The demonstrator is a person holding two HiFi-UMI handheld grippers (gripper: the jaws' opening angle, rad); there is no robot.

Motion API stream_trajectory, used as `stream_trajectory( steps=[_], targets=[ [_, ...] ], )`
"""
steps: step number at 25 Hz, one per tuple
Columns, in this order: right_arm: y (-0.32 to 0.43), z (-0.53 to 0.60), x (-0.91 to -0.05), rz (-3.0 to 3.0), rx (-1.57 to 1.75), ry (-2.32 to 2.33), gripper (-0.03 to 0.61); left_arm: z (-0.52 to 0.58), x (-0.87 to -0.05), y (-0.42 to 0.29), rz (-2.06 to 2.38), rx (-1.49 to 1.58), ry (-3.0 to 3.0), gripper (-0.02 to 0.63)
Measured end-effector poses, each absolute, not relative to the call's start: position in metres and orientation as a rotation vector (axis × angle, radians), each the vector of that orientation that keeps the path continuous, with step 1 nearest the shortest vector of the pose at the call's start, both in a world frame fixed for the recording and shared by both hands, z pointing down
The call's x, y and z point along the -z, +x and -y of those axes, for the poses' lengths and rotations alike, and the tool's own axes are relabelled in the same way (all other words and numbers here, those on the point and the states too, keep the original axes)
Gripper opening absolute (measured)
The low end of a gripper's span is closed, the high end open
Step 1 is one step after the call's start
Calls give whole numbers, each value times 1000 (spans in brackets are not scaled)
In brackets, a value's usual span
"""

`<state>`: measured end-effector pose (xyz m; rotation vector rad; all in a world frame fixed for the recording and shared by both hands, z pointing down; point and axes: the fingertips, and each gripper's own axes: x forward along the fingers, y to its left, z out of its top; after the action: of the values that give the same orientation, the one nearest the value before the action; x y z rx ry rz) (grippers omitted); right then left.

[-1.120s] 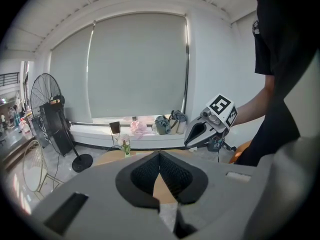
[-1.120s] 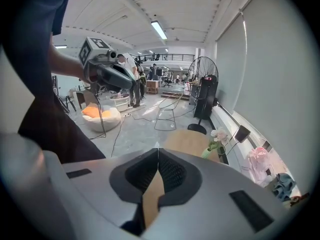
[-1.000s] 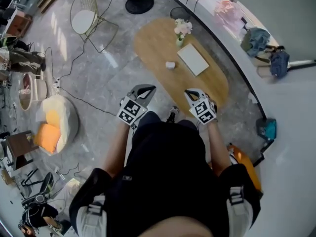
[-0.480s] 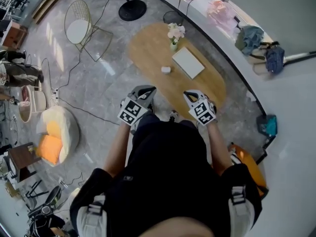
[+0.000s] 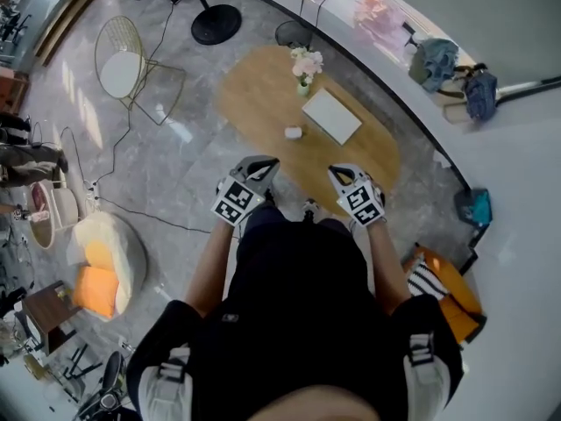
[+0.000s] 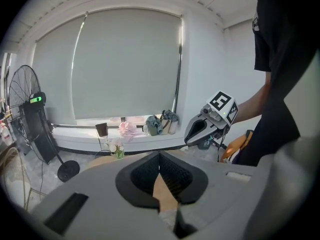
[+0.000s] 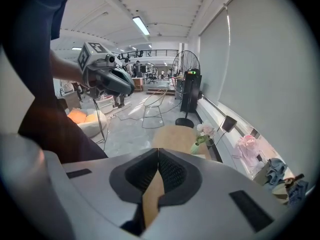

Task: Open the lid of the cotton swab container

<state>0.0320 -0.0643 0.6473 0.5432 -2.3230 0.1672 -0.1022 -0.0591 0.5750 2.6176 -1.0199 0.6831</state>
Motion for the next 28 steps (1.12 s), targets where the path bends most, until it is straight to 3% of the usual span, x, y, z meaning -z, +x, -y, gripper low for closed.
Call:
stream_trajectory(
  steps=[13,28],
  targets=[
    [-10,129,-635,2217,-317,819,-5,133,-603,-160,652,-750,2698,1],
    [10,158,-666,2255,-458,885,-5,181,-674,-124,584,-911,2642,2]
  ],
)
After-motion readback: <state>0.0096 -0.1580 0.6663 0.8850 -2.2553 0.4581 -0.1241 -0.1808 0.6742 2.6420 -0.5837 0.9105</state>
